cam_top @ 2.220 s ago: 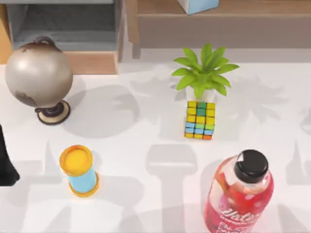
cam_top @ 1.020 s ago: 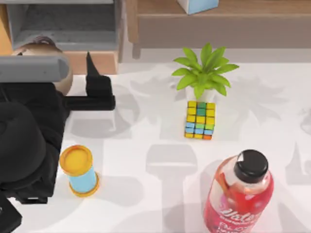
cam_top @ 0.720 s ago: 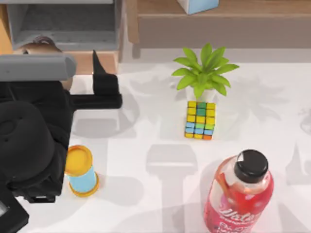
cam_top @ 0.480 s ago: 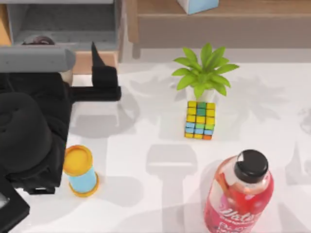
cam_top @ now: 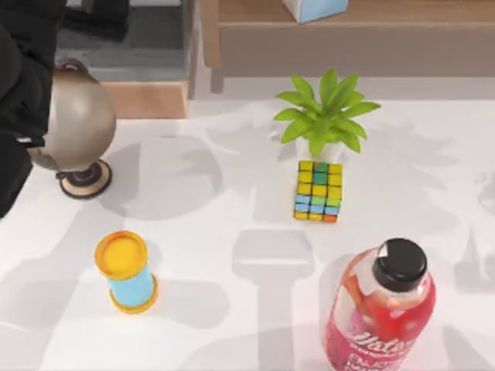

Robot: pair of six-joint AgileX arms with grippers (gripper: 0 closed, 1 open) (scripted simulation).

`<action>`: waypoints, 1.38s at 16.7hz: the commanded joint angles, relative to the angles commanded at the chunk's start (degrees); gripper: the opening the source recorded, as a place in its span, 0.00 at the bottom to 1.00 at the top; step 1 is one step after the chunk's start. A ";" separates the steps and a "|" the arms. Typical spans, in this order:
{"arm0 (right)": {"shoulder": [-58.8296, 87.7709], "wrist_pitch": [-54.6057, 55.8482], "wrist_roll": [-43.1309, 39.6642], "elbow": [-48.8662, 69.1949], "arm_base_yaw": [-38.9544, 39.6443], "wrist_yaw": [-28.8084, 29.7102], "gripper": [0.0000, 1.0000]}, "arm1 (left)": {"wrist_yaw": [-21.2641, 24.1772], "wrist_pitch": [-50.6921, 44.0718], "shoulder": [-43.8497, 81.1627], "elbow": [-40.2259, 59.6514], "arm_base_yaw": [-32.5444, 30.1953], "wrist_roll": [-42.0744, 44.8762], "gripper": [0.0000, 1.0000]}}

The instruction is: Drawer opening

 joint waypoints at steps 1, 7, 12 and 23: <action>0.00 0.00 0.00 0.00 0.00 0.00 1.00 | 3.92 2.16 3.61 2.49 4.29 5.19 1.00; 0.00 0.00 0.00 0.00 0.00 0.00 1.00 | 27.68 12.34 27.02 14.79 28.66 36.51 1.00; 0.00 0.00 0.00 0.00 0.00 0.00 1.00 | 42.92 15.67 44.27 19.45 40.39 54.16 1.00; 0.00 0.00 0.00 0.00 0.00 0.00 1.00 | 47.07 15.15 49.98 21.77 42.68 58.70 1.00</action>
